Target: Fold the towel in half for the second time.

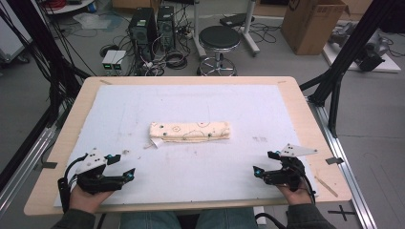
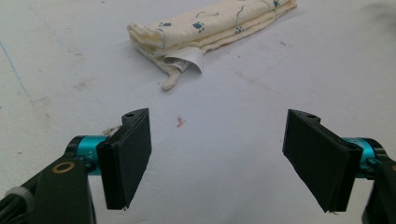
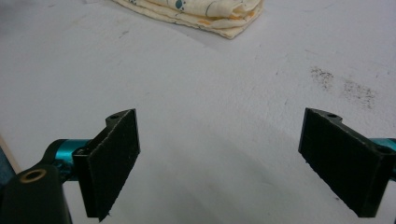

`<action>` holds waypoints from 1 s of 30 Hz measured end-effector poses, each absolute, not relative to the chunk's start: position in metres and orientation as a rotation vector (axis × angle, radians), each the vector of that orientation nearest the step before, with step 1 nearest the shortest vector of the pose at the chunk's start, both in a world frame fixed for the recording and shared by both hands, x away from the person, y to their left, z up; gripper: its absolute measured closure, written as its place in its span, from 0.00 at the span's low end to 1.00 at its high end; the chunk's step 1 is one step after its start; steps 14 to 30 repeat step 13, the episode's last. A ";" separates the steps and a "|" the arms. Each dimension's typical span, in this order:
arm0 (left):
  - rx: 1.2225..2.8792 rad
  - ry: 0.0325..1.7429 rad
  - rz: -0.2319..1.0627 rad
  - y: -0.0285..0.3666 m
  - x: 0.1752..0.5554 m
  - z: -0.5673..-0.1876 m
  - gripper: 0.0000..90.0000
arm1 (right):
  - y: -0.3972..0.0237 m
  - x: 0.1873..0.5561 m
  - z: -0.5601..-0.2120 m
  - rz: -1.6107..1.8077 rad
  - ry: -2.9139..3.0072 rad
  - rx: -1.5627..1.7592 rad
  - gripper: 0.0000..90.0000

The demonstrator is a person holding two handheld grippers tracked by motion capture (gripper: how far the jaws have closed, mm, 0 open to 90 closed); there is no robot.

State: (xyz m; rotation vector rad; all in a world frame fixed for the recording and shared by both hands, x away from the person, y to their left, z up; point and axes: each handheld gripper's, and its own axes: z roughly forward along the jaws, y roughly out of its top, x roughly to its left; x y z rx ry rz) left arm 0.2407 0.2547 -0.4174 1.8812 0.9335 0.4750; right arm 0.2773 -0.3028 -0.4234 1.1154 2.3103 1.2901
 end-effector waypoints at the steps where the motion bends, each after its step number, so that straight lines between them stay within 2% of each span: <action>1: 1.880 0.932 0.472 0.254 0.241 -0.417 0.27 | -0.302 0.277 -0.423 1.296 2.309 1.120 0.13; 30: 1.886 0.920 0.477 0.254 0.243 -0.418 0.27 | -0.298 0.283 -0.426 1.294 2.319 1.121 0.13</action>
